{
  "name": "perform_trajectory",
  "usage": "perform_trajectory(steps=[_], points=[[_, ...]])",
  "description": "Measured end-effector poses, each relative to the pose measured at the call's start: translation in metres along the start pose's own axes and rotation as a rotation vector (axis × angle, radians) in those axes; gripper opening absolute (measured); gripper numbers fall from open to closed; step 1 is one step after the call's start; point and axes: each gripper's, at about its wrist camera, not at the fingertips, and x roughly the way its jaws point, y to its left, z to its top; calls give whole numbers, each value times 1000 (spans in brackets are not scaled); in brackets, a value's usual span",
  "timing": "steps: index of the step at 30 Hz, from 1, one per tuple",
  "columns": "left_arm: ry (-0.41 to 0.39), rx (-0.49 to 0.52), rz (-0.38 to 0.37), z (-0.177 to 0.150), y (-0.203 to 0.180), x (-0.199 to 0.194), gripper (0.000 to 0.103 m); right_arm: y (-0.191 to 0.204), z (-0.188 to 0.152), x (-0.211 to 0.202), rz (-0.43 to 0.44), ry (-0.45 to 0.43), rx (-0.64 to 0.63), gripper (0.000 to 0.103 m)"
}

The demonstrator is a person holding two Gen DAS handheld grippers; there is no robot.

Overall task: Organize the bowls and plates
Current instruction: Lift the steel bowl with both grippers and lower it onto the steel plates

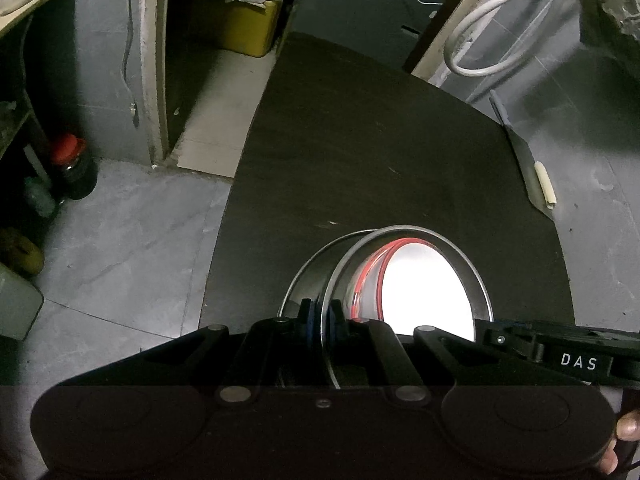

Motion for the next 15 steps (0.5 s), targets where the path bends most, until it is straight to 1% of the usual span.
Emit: perform_trajectory(steps=[5, 11, 15], points=[[6, 5, -10, -2, 1, -1, 5, -1, -5, -3, -6, 1, 18, 16], [3, 17, -38, -4, 0, 2, 6, 3, -8, -8, -48, -2, 17, 16], [-3, 20, -44, -5, 0, 3, 6, 2, -9, -9, -51, -7, 31, 16]])
